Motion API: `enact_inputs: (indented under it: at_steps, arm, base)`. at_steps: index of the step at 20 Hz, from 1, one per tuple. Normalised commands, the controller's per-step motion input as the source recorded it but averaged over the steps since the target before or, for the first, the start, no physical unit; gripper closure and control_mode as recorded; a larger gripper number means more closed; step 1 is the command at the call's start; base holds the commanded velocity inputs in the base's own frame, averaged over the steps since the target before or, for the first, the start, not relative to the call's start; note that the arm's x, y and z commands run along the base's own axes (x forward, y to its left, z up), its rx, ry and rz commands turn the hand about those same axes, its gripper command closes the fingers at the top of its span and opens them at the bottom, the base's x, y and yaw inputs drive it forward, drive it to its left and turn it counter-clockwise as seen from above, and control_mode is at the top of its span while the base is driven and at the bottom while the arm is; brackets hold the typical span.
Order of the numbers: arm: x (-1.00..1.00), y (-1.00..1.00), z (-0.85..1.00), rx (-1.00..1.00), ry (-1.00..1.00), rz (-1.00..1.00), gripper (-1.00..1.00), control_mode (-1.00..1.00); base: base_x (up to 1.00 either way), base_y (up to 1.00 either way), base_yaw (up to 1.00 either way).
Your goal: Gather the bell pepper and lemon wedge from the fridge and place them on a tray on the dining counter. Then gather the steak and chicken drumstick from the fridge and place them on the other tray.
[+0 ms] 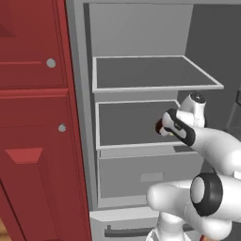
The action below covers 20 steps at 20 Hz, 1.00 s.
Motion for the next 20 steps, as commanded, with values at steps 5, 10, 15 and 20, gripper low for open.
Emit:
enact_inputs:
  at_steps: [5, 10, 15, 20]
  arm:
    - [0.26, -0.23, -0.12, 0.0, 0.0, 0.02, -1.0, -1.0]
    - [0.55, -0.09, -0.06, 0.0, 0.05, 0.0, -1.0, -1.0]
    - [0.49, 0.0, -0.19, 0.0, 0.1, 0.0, -1.0, -1.0]
    - [0.33, -0.01, -0.26, 0.0, 0.02, 0.0, -1.0, -1.0]
  base:
    - [0.0, 0.0, 0.0]
    - [0.0, 0.0, 0.0]
    - [0.0, 0.0, 0.0]
    - [0.0, 0.0, 0.0]
